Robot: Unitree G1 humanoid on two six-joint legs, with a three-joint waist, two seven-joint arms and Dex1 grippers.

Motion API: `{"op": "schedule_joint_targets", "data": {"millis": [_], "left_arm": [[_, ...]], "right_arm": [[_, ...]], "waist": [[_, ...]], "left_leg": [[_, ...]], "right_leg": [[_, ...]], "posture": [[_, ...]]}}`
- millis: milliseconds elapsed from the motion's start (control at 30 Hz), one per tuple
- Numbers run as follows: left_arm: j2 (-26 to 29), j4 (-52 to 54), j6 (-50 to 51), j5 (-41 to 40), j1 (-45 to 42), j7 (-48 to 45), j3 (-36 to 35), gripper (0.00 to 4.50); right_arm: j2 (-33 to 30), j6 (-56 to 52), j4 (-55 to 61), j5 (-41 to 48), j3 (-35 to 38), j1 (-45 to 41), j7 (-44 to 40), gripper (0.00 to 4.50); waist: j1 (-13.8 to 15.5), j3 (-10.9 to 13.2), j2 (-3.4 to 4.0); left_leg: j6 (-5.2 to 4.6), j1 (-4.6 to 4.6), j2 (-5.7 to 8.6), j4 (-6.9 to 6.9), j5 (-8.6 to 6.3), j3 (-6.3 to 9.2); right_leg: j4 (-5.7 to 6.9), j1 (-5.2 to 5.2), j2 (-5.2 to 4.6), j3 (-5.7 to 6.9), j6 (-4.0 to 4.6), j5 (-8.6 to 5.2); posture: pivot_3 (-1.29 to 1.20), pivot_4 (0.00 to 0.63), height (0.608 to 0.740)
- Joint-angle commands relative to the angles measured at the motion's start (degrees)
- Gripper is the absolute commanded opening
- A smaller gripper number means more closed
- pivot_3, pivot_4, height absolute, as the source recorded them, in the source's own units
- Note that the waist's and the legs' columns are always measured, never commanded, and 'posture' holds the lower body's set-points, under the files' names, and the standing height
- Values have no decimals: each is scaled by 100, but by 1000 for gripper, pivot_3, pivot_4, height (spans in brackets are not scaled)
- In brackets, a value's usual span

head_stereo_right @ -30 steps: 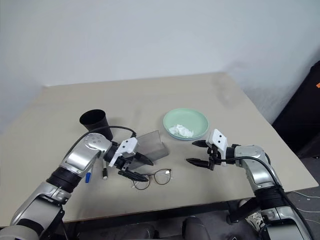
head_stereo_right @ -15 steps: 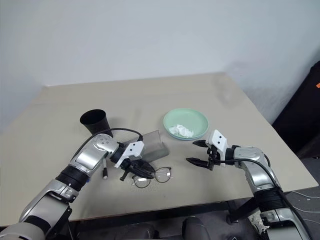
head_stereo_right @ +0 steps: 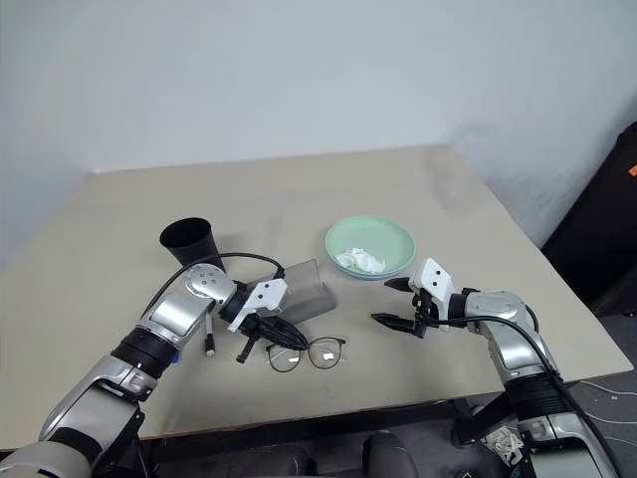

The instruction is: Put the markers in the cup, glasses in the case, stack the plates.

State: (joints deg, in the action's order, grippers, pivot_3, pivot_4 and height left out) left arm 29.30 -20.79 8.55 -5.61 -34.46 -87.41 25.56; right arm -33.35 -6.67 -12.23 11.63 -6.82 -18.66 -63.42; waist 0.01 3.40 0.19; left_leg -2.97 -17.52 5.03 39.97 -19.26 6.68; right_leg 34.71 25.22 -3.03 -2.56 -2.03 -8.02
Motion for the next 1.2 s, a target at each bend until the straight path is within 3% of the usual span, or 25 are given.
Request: {"op": "schedule_joint_targets", "data": {"millis": [33, 667, 1000, 1200], "left_arm": [[13, 121, 106, -127, -124, 17, -213, 34], [33, 794, 1386, -1225, -541, 286, -1347, 34], [356, -613, -154, 129, -1094, 929, -917, 34], [218, -1038, -581, 607, -1118, 1148, -668, 34]], "right_arm": [[29, 121, 8, 3, 59, -189, 33, 4048], [92, 441, -667, -308, -74, -458, 111, 4048], [188, 548, -768, -335, -122, -507, 105, 4048], [197, 556, -731, -337, -95, -467, 114, 4048]], "waist": [[-1, 0, 0], [-7, 1, -2], [-7, 1, -2], [7, 1, -3]], "left_leg": [[0, 0, 0, 1, 0, 0], [1, -4, -1, 2, 0, 2], [3, -2, 0, 2, 0, -1], [2, -8, 2, 2, 0, 1]], "right_leg": [[0, -1, 0, 0, 0, 0], [0, 9, 2, -1, 3, 4], [-2, 9, 4, -4, 9, 12], [-4, 11, 2, -3, 10, 12]], "posture": [[0, 0, 740], [0, 0, 740], [0, 0, 740], [0, 0, 740]]}}
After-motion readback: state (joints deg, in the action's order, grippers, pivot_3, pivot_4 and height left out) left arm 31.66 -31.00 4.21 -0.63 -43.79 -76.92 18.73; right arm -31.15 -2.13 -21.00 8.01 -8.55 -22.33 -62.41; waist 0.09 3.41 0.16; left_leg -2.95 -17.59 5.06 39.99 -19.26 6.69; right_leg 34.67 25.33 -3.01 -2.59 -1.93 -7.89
